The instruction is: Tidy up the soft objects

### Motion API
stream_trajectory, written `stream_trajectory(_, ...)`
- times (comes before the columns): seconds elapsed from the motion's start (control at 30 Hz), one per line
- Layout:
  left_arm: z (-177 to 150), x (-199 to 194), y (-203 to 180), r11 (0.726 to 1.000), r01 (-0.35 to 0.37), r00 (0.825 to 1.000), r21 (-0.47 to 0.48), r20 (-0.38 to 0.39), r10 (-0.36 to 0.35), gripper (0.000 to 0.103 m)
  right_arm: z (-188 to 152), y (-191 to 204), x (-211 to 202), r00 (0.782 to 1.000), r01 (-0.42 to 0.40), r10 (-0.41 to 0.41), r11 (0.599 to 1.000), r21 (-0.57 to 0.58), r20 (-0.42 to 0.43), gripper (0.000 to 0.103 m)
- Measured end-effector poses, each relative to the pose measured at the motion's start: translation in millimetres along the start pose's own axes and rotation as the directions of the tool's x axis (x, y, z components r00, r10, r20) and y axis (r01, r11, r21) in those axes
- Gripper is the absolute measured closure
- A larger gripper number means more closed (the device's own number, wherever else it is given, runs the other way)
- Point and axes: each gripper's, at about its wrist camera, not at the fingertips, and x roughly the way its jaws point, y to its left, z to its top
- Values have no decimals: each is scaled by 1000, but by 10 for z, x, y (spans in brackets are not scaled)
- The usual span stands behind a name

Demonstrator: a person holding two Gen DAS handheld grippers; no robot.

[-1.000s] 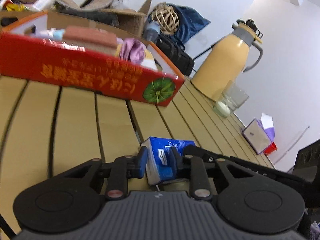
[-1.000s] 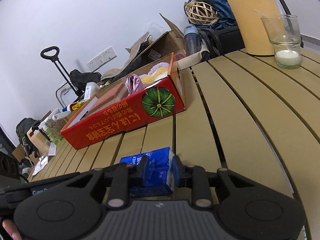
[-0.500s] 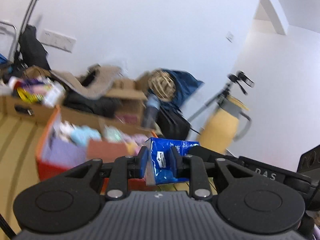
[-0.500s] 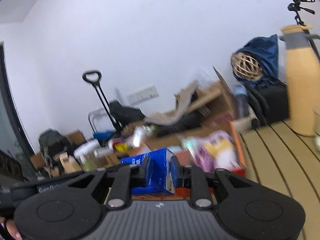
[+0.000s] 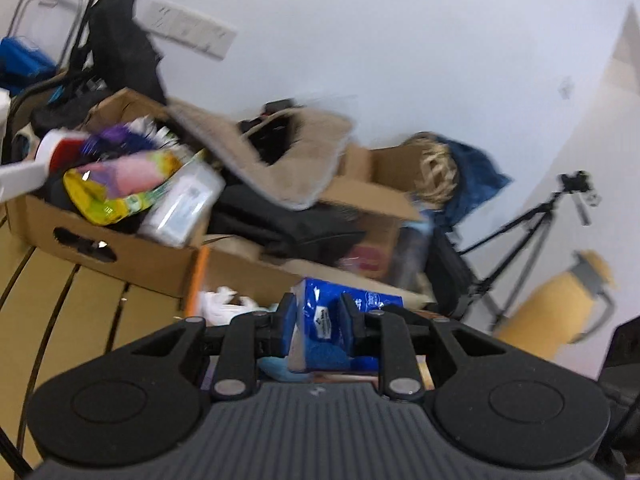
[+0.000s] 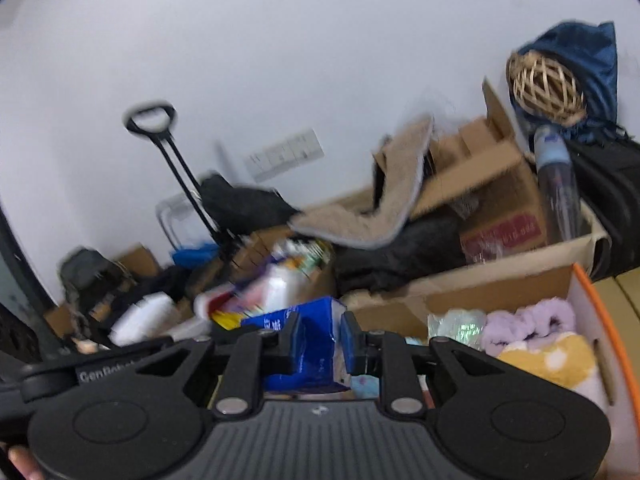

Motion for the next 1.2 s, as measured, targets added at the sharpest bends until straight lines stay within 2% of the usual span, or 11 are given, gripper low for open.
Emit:
stream_trajectory(0.1, -93, 282, 118, 997, -70, 995, 39, -61, 72, 78, -141, -88, 350, 998, 45, -45, 999, 1, -36, 83)
stream_trajectory(0.17, -143, 311, 160, 995, -89, 995, 52, -50, 92, 65, -228, -137, 479, 996, 60, -59, 998, 6, -72, 83)
stream_trajectory(0.2, -159, 299, 167, 993, -95, 994, 65, -39, 98, 65, -259, -159, 510, 995, 59, -58, 998, 8, -80, 83)
stream_trajectory(0.43, -123, 34, 5, 978, -141, 990, 152, 0, 142, 61, -175, -191, 290, 996, 75, -75, 997, -19, -44, 81)
stream_trajectory(0.57, -138, -244, -121, 957, -206, 978, 203, 26, 205, 23, -73, -220, -66, 994, 101, -103, 991, -88, -26, 80)
stream_trajectory(0.6, -160, -322, -154, 950, -225, 974, 216, 38, 222, 22, -62, -236, -178, 993, 114, -118, 987, -114, -26, 77)
stream_trajectory(0.7, -259, -539, -288, 924, -267, 964, 275, 66, 259, 9, -38, -331, -516, 984, 170, -175, 971, -167, -16, 46)
stream_trajectory(0.77, -332, -670, -380, 909, -298, 955, 293, 98, 282, 6, -47, -394, -753, 969, 246, -245, 947, -207, 30, 14)
stream_trajectory(0.87, -464, -888, -571, 881, -326, 945, 342, 139, 296, 2, -86, -458, -1104, 940, 340, -319, 908, -246, 123, 11)
stream_trajectory(1.0, -628, -1232, -774, 868, -354, 932, 348, 204, 299, 0, -152, -503, -1494, 942, 333, -308, 911, -242, 135, 10)
stream_trajectory(1.2, -1015, -1824, -903, 878, -386, 906, 284, 298, 301, 0, -448, -374, -2038, 943, 321, -283, 912, -257, 174, 6)
